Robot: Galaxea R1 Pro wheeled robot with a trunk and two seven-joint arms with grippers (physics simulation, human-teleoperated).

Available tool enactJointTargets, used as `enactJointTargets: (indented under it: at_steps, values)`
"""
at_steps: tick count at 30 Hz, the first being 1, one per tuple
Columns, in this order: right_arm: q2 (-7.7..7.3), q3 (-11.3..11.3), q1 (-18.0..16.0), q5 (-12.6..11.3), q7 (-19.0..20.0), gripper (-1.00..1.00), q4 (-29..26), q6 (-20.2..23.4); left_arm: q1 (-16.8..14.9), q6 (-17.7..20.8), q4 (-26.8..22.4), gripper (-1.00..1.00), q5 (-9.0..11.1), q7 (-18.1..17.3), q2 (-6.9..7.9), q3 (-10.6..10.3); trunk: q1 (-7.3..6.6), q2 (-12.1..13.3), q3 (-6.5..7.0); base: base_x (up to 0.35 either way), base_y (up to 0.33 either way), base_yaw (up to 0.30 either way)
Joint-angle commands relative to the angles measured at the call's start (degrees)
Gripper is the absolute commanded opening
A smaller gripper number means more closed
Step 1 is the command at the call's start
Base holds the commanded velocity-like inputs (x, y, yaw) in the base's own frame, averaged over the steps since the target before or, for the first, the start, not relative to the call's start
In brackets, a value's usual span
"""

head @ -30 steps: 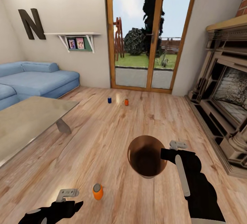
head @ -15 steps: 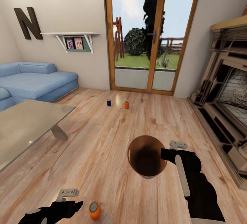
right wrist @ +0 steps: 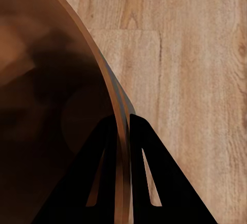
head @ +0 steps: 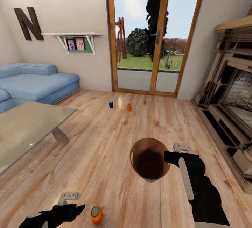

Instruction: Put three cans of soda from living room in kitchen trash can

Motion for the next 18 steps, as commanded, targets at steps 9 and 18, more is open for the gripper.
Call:
enactJointTargets:
  at_steps: [9, 18]
  values:
    - [0.01, 0.0, -0.03, -0.82, 0.26, -1.0, -0.03, 0.0, 0.01, -0.01, -0.01, 1.0, 0.08, 0.0, 0.17, 0.14, 0.0, 0.0, 0.01, 0.182, 0.0, 0.0]
    - [0.01, 0.0, -0.05, -0.79, 0.26, -1.0, -0.03, 0.0, 0.0, -0.01, -0.01, 1.0, 0.06, 0.0, 0.11, 0.15, 0.0, 0.0, 0.01, 0.319, 0.0, 0.0]
